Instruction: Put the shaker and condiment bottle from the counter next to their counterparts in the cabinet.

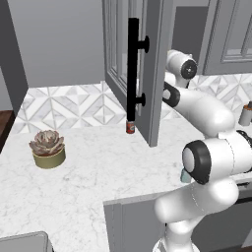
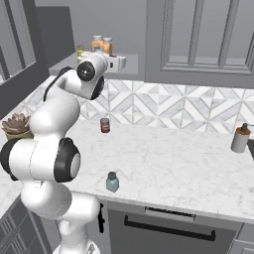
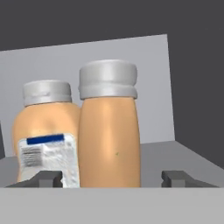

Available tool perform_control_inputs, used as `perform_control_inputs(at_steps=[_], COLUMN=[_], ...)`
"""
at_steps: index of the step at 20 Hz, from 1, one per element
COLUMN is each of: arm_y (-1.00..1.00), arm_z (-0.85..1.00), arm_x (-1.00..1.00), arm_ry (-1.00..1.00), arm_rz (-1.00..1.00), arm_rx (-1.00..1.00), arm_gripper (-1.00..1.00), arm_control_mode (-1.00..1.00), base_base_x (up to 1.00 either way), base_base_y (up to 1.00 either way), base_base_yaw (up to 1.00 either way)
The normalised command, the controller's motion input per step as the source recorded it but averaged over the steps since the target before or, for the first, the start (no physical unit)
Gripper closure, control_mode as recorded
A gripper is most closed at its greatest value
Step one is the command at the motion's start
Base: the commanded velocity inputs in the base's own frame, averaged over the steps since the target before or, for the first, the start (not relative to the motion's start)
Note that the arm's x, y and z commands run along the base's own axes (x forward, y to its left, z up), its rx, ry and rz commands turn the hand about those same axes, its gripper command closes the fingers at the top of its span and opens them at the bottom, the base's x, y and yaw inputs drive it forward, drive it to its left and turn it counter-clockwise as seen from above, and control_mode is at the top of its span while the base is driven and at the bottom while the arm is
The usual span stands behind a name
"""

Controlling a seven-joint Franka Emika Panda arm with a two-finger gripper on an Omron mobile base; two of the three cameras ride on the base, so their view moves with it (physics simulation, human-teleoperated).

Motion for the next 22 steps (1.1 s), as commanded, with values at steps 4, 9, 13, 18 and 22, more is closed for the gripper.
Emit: perform_control_inputs(at_steps=[4, 9, 13, 18, 22], arm_y=[0.0, -0.01, 0.0, 0.0, 0.01], arm_z=[-0.06, 0.23, 0.07, 0.0, 0.0], arm_x=[-0.04, -0.01, -0.28, -0.75, -1.0], arm_ry=[0.0, 0.1, 0.07, 0.0, -0.01], arm_rz=[0.0, 0.0, 0.0, 0.0, -0.02], arm_rx=[0.02, 0.03, 0.0, 0.0, 0.0], arm_gripper=[-1.0, -1.0, -1.0, -1.0, -1.0], arm_control_mode=[-1.0, -1.0, -1.0, -1.0, -1.0], base_base_x=[0.0, 0.0, 0.0, 0.0, 0.0], base_base_y=[0.0, 0.0, 0.0, 0.0, 0.0], base_base_yaw=[0.0, 0.0, 0.0, 0.0, 0.0])
